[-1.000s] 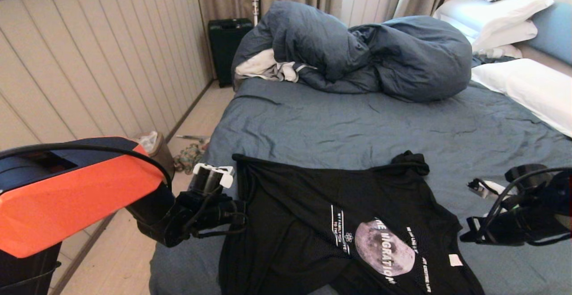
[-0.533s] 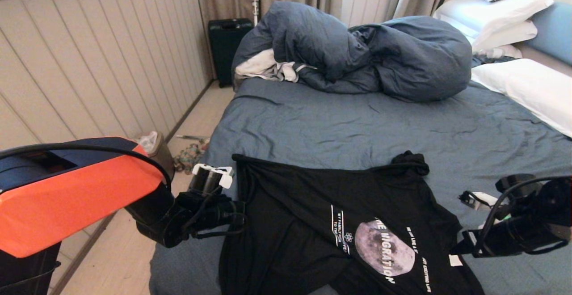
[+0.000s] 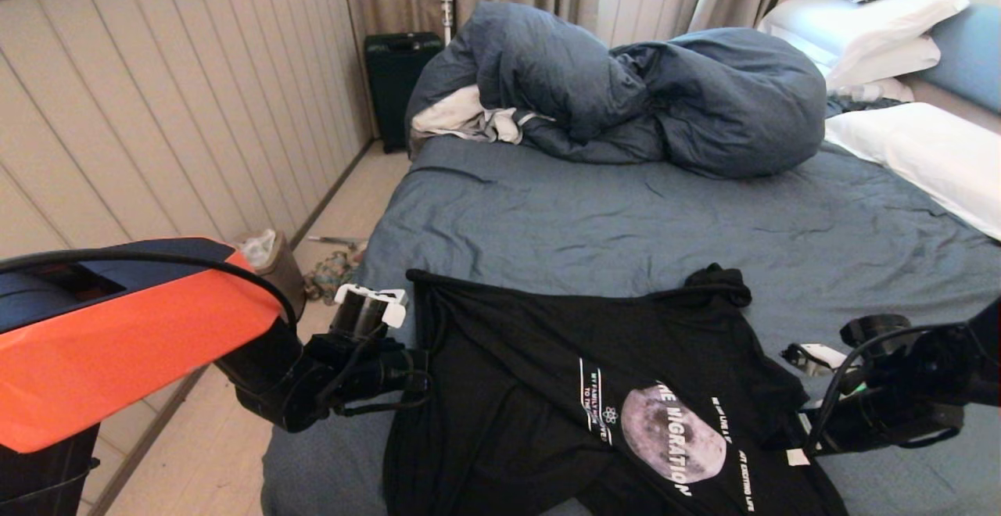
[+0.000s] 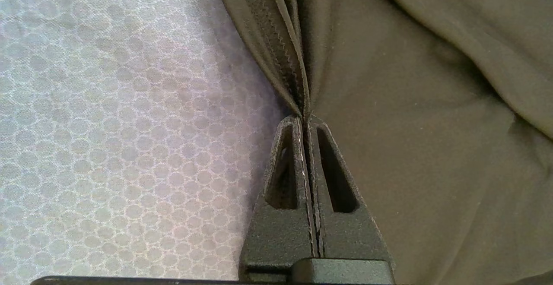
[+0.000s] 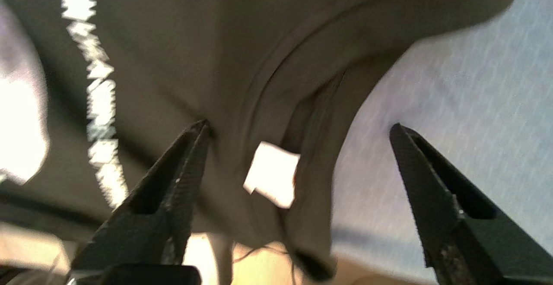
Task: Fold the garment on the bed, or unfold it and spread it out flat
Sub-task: Unford the black T-shirt
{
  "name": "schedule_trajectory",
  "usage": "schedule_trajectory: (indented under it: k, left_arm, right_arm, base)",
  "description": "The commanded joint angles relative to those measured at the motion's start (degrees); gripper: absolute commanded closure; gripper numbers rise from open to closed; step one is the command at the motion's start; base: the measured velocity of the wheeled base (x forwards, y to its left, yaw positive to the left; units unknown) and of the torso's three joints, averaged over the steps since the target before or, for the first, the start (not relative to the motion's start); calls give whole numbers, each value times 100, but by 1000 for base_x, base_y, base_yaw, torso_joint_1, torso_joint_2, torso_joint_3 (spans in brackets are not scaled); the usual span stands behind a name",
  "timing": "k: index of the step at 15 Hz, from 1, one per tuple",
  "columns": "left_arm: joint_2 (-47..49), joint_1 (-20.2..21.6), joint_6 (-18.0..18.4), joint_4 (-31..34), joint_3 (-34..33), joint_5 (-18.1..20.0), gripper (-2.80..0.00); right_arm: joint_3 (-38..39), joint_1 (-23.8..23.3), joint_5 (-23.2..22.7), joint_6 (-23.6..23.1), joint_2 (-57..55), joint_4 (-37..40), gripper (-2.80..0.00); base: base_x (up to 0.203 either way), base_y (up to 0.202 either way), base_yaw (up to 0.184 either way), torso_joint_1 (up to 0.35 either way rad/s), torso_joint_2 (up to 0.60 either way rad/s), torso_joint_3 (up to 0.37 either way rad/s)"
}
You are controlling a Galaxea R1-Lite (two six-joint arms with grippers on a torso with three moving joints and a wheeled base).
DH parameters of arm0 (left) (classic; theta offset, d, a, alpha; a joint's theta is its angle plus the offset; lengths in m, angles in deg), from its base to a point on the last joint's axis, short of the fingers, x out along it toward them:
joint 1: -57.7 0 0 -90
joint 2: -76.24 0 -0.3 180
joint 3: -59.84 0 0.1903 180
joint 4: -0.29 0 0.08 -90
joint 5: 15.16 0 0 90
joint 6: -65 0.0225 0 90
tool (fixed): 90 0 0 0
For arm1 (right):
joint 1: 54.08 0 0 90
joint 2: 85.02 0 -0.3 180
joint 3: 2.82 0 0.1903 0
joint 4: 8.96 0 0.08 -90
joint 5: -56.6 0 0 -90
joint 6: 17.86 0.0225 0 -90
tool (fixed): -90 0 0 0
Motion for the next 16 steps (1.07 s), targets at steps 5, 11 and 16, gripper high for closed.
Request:
schedule_trajectory:
  k: [5, 11, 16]
  left_arm:
    - [-14, 0, -13, -26, -41, 1, 0]
    - [-76, -8, -83, -26, -94, 1, 0]
    - [-99, 265, -75, 6, -5, 36, 0]
  right_arm:
    - [51, 13, -19, -6, -204, -107, 0]
    - [-54, 130, -45, 200, -218, -101, 0]
    - [-865, -218, -43, 615, -187, -96, 0]
  base:
    - [0, 0, 0, 0, 0, 0]
    - [0, 0, 0, 0, 0, 0]
    - [0, 0, 0, 0, 0, 0]
